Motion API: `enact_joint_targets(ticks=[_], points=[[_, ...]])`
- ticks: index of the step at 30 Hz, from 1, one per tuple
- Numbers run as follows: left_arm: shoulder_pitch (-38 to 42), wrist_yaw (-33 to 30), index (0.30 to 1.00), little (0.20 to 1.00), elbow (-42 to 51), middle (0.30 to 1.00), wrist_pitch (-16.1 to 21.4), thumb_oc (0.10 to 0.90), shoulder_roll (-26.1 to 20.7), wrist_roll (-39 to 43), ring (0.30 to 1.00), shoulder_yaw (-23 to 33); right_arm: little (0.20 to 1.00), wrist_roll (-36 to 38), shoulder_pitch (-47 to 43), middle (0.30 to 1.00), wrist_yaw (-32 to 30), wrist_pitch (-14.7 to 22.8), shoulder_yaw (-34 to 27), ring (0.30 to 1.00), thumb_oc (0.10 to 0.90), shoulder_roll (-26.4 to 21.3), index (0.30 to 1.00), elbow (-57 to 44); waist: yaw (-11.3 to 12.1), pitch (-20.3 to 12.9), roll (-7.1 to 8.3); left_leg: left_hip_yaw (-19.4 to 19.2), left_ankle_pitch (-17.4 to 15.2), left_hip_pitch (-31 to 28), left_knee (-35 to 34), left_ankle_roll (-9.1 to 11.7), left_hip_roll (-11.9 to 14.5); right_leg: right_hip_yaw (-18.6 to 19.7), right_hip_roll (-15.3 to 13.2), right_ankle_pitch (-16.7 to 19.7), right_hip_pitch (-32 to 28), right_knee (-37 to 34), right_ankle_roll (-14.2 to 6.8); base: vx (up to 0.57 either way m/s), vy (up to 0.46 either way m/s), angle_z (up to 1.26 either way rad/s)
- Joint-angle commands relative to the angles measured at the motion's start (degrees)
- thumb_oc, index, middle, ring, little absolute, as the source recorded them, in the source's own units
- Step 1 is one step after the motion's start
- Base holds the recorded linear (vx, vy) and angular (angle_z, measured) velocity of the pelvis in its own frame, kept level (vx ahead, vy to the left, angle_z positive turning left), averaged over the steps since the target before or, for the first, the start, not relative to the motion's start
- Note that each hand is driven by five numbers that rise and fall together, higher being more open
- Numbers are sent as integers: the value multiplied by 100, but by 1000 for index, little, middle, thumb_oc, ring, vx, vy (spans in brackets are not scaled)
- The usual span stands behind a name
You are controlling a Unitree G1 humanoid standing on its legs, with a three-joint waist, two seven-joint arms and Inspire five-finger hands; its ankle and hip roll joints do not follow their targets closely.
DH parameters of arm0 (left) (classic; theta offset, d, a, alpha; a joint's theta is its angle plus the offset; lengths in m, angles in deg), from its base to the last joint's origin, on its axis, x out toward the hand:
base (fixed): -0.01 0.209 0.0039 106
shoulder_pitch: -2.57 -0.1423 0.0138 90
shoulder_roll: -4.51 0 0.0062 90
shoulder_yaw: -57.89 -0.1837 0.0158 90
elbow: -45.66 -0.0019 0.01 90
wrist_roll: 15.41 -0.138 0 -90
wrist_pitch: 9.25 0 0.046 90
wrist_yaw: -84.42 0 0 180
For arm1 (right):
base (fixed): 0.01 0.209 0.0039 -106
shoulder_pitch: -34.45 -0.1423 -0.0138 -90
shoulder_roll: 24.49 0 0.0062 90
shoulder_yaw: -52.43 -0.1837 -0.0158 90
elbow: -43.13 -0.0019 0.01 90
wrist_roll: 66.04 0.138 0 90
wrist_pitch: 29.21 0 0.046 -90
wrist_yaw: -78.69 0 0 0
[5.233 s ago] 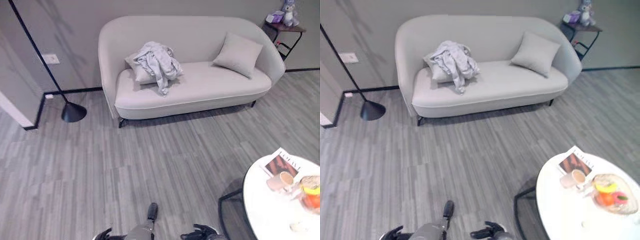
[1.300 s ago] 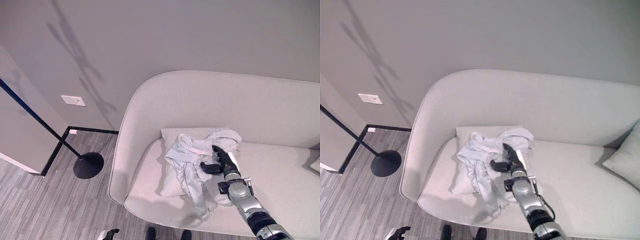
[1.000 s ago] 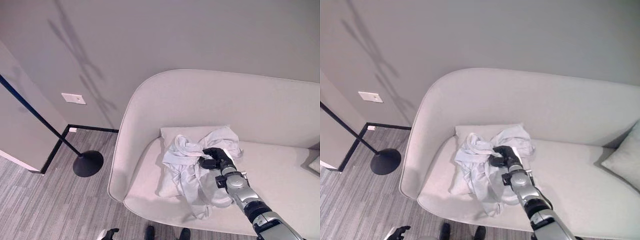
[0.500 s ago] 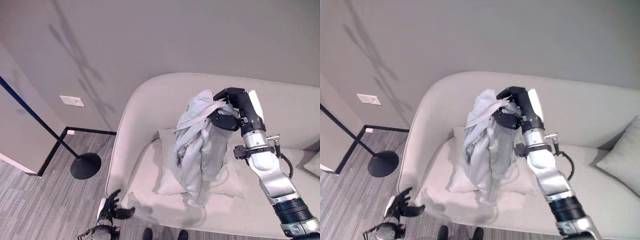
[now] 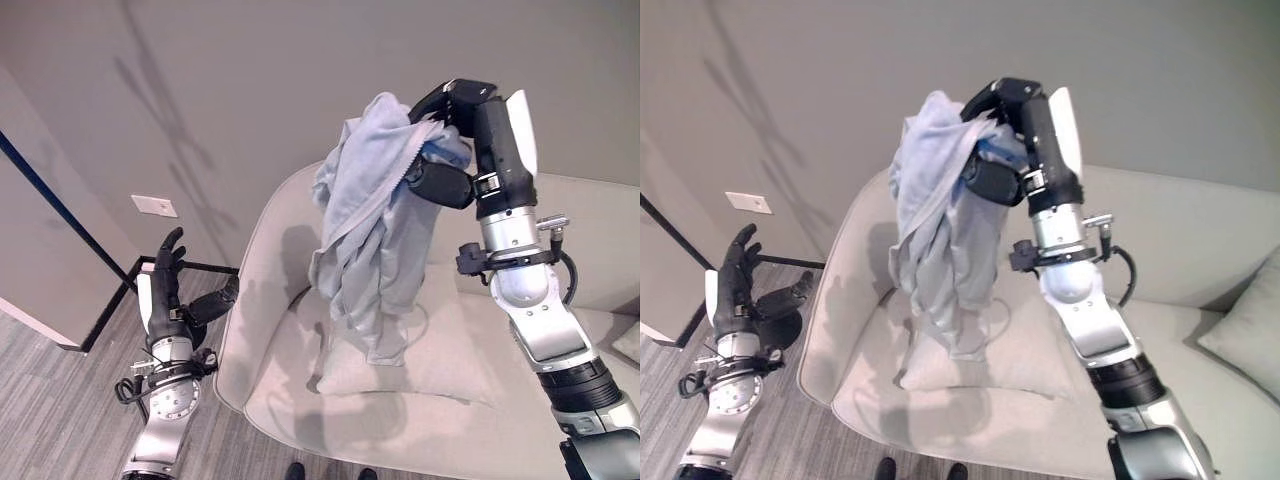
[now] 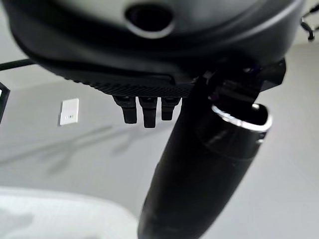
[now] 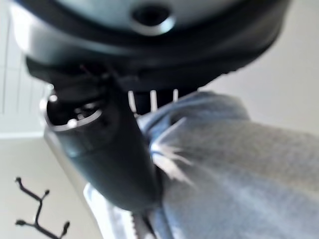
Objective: Hang the clothes on the sofa on the clothes rack.
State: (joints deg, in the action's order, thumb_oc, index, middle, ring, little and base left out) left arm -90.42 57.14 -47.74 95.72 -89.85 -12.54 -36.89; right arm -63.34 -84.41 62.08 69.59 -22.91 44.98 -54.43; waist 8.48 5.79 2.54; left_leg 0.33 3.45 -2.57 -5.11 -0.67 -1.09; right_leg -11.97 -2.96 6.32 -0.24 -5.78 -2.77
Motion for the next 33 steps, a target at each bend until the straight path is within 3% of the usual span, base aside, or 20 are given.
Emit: enact_joint_targets(ticks=[1,4,5,6,9,10,11,18,27,33], points=[[505,175,900,900,505,900,778,800,-140,364,900,-330,300,123,-1008,300,-239,560,-132,300,400,257,300,-263,43,-560,196,351,-503,45,11,253,284,80,-169,-721,-509,78,-297,0,0,0],[538,717,900,900,538,900,810,800,98,1172,900,-883,300,151,-1204,300,-236,504,113,300,400,474,300,-191,22,-539,189,339,-497,32,11,238,281,94,-170,-710,-522,78,-286,0,0,0],[649,1124,900,900,384,900,737,800,288,1711,900,-1491,300,205,-1482,300,-230,443,368,300,400,689,300,-122,-14,-525,185,323,-483,24,11,230,283,126,-169,-700,-521,78,-284,0,0,0],[730,1268,900,900,284,900,693,800,361,1978,900,-1712,300,230,-1594,300,-228,406,477,300,400,792,300,-97,-29,-514,183,311,-473,20,11,228,287,137,-170,-697,-524,78,-283,-19,-8,-6],[1433,1454,900,900,-529,900,437,800,707,2223,900,-2568,300,500,-1969,300,-180,375,877,300,400,1310,300,-119,-182,-501,162,241,-476,3,11,229,289,201,-171,-682,-502,78,-274,-13,5,-16],[1639,1356,578,578,-803,578,361,585,797,2075,578,-2693,300,553,-1994,300,-165,388,920,300,400,1436,300,-171,-249,-509,153,211,-483,0,11,230,291,226,-179,-676,-496,78,-271,2,15,-5],[1743,1252,300,300,-960,300,302,400,887,2099,300,-2671,300,551,-1985,300,-181,378,936,300,400,1466,300,-252,-287,-508,135,196,-482,-1,11,228,293,245,-180,-667,-489,78,-271,6,13,-7],[879,770,300,300,-402,300,292,400,459,1469,300,-1523,300,322,-1126,300,-268,473,264,300,400,923,300,-581,-288,-499,76,177,-496,2,11,253,313,244,-154,-681,-466,78,-275,15,-19,-5],[-385,1174,300,300,136,300,345,400,-176,1208,300,-466,300,239,-600,300,-158,514,-436,300,400,303,300,-456,-124,-446,-49,284,-419,64,11,298,352,148,-102,-740,-475,78,-251,-1,-33,5],[-1082,1185,300,300,577,300,473,400,-725,630,300,587,300,447,-48,300,85,636,-939,300,400,52,300,-382,33,-286,-188,454,-247,272,11,395,371,-41,-59,-778,-397,78,-222,-24,-41,12]])
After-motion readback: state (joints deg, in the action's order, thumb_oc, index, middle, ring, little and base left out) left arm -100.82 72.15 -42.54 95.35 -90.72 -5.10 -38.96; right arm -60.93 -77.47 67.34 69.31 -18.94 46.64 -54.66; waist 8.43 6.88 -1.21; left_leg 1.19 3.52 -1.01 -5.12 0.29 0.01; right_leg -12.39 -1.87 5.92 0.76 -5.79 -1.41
